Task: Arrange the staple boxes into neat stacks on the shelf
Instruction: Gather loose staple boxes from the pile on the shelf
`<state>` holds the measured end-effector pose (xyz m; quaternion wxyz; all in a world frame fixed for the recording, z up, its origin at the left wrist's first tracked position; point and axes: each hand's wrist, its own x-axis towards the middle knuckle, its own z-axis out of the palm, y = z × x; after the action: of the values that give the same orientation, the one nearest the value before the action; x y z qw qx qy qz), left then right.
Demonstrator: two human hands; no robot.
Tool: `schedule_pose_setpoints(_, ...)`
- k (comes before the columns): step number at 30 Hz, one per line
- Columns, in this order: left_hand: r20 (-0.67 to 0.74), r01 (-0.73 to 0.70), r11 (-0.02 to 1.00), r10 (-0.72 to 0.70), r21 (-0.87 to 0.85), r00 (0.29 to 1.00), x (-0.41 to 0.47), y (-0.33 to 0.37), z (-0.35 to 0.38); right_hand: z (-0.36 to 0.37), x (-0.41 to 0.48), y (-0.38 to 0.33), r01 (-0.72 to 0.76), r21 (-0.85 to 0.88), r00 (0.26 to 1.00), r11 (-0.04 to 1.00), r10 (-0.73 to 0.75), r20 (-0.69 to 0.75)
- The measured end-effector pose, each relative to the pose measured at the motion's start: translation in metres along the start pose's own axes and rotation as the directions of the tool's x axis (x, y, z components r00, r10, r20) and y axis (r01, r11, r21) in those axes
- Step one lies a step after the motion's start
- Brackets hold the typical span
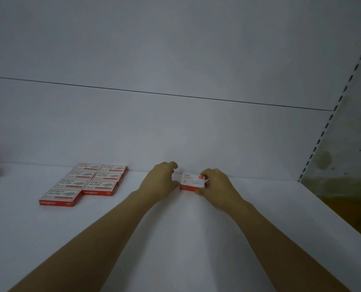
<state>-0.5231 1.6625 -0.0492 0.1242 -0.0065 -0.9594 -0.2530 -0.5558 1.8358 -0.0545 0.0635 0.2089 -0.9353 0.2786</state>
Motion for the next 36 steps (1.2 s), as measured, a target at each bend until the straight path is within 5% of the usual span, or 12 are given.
schedule_pose_setpoints(11, -0.005, 0.109, 0.981, -0.109, 0.159, 0.994, 0.012, -0.032, -0.007, 0.018, 0.037, 0.0, 0.033, -0.1, 0.999, 0.994, -0.034, -0.01)
schedule_pose_setpoints(19, 0.005, 0.133, 0.963, -0.138, 0.235, 0.99, -0.008, -0.032, -0.022, 0.005, 0.039, -0.02, 0.084, -0.397, 0.992, 0.914, -0.042, 0.115)
schedule_pose_setpoints(24, -0.089, 0.22, 0.937, -0.203, 0.272, 0.975, -0.05, -0.034, -0.057, 0.008, 0.031, -0.074, 0.249, -0.349, 0.961, 0.903, -0.185, 0.207)
schedule_pose_setpoints(36, -0.424, 0.663, 0.714, -0.541, 0.223, 0.726, -0.225, -0.088, -0.176, 0.056, -0.031, -0.253, 0.669, -0.088, 0.721, 0.738, -0.617, 0.315)
